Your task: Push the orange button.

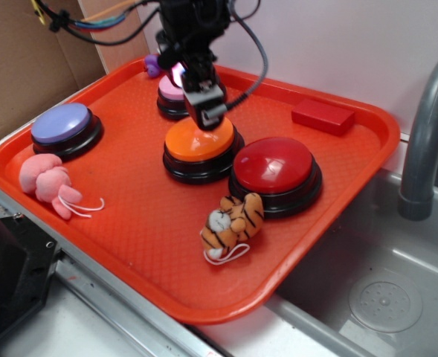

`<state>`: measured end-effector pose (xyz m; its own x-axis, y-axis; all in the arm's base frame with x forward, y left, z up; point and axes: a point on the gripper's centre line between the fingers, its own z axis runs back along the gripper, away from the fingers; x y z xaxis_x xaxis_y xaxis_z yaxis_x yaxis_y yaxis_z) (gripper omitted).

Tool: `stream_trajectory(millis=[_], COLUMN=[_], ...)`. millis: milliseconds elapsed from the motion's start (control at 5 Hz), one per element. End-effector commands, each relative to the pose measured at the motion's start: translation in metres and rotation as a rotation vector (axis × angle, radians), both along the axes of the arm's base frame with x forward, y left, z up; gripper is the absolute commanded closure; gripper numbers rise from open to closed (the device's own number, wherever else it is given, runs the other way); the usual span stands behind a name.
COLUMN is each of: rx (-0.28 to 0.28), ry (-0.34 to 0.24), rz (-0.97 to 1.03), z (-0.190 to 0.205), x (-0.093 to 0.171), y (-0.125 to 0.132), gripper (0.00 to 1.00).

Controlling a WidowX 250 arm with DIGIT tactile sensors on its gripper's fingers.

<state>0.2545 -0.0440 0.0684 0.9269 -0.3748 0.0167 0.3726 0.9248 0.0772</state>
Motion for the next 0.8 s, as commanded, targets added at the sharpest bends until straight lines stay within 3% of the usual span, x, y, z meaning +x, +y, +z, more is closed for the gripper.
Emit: stream_trajectory(millis=[0,400,600], rx=[-0.084,-0.050,-0.042], ry=[0.038,0.041,-0.006], rz=[0.121,0.092,0.046], z=[-0.013,-0.011,0.009], x=[0.003,0.002,0.002], y=[-0.004,0.004,0.003], gripper=[0.00,0.00,0.00])
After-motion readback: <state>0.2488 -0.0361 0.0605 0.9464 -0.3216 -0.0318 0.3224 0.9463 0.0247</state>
